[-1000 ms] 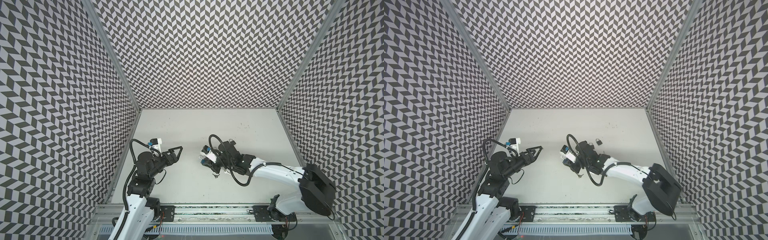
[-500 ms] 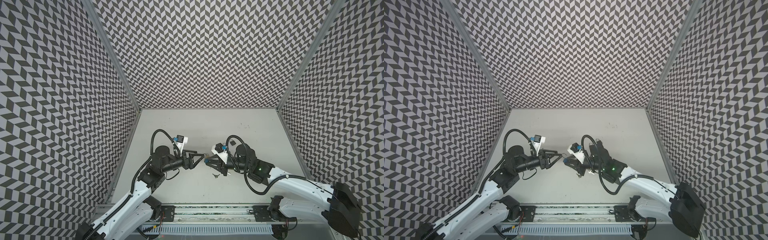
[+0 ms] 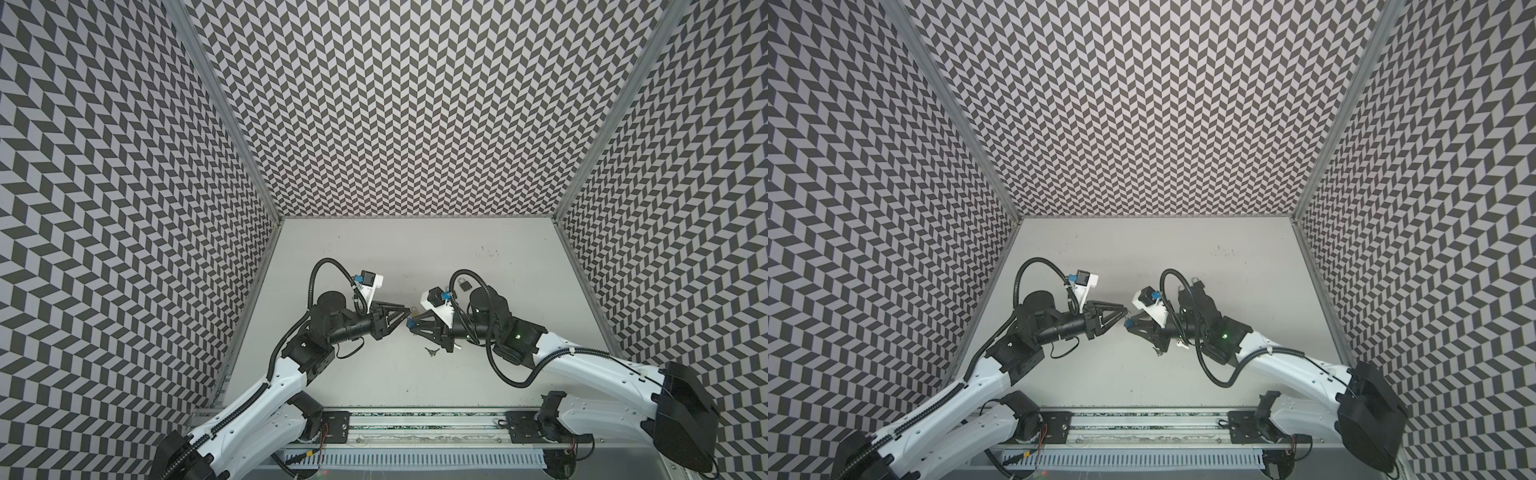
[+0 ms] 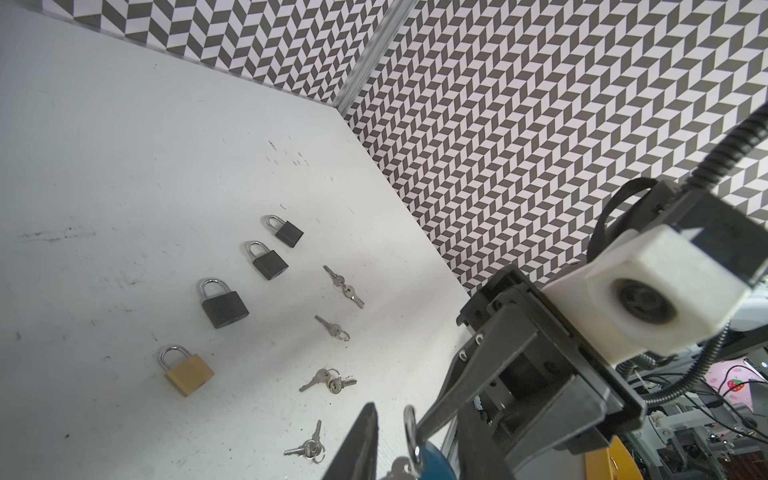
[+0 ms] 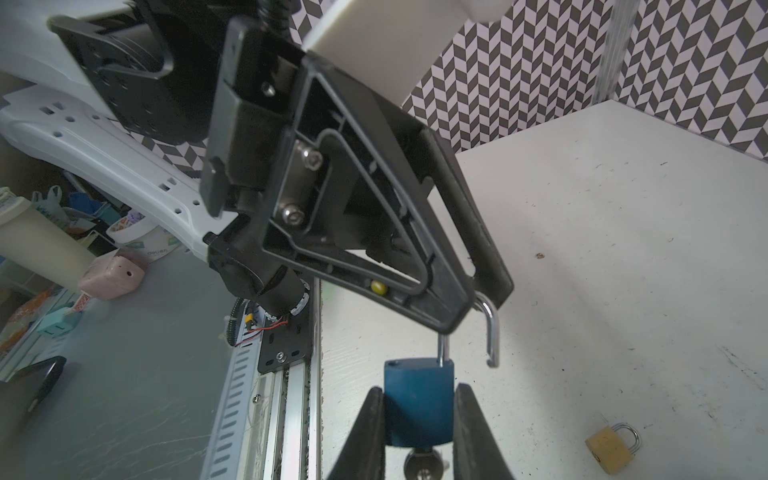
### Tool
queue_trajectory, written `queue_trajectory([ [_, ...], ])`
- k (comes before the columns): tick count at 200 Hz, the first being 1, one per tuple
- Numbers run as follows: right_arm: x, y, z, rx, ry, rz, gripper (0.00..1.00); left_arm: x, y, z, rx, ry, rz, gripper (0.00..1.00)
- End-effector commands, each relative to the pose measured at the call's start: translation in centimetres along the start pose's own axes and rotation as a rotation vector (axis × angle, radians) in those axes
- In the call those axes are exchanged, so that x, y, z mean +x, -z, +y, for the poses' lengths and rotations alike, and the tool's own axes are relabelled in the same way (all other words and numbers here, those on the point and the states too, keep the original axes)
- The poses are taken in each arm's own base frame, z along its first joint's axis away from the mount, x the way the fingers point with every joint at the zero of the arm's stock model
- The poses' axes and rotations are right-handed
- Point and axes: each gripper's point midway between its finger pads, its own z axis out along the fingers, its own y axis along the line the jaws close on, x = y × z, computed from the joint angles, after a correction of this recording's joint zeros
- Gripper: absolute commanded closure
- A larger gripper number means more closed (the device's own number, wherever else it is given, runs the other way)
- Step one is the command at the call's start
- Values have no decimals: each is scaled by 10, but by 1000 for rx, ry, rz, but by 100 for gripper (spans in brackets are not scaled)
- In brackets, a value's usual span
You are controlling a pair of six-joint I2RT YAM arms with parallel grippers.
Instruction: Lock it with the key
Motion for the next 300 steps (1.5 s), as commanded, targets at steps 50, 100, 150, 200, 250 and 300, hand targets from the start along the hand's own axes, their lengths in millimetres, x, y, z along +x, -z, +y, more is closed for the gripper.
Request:
queue_trajectory([
  [50, -22, 0, 1, -6, 35, -55, 86, -8, -3, -10, 27, -25, -20, 89],
  [100, -30, 4, 2, -1, 35, -82, 79, -12, 0, -12, 24, -22, -39, 100],
  [150, -69, 40, 3, 104, 73, -282, 21, -40, 27, -42, 107, -6, -225, 100],
  [200, -117, 74, 29, 35, 54, -476, 27, -65, 58, -83, 255, -6, -374, 100],
  [250, -141, 75, 51, -133, -115, -557, 33, -72, 66, -108, 330, -58, -390, 100],
  [300, -139, 62, 46, -171, -296, -509, 33, -69, 65, -118, 377, -95, -373, 100],
])
